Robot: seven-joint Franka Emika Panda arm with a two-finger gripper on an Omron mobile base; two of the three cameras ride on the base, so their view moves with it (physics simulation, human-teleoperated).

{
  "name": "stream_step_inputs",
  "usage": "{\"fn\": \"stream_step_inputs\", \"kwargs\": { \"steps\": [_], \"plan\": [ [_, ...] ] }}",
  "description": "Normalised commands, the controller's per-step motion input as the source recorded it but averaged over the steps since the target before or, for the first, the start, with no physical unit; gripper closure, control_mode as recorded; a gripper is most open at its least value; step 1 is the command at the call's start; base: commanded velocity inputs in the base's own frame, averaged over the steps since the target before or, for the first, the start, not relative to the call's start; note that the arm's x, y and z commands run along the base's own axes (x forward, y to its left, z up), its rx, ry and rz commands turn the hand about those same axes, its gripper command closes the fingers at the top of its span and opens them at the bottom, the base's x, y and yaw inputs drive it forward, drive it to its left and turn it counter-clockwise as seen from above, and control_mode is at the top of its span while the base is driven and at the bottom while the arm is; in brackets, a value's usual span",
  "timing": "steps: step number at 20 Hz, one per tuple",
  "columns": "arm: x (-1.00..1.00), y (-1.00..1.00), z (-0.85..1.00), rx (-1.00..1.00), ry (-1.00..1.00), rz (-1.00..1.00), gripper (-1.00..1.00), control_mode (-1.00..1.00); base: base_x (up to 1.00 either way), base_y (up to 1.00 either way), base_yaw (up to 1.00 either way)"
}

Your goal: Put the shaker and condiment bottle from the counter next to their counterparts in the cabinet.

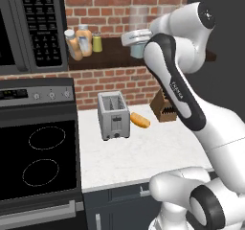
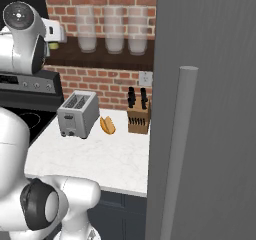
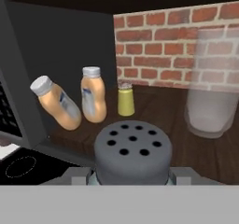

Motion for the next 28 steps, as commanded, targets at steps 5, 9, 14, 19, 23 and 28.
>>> {"fn": "stream_step_inputs", "kwargs": {
  "steps": [5, 9, 14, 19, 23, 28],
  "plan": [
    [0.05, 0.06, 0.0, -0.05, 0.0, 0.0, 1.0, -1.0, 0.0, 0.0, 0.0],
    [0.09, 0.06, 0.0, 0.0, 0.0, 0.0, 1.0, -1.0, 0.0, 0.0, 0.0],
    [0.19, 0.01, -0.1, 0.0, 0.0, 0.0, 1.0, -1.0, 0.0, 0.0, 0.0],
    [0.14, 0.0, -0.21, 0.0, -0.05, 0.0, 1.0, -1.0, 0.0, 0.0, 0.0],
    [0.14, 0.0, -0.21, 0.0, -0.05, 0.0, 1.0, -1.0, 0.0, 0.0, 0.0],
    [0.17, 0.03, -0.1, 0.0, -0.02, 0.0, 1.0, -1.0, 0.0, 0.0, 0.0]
  ]
}}
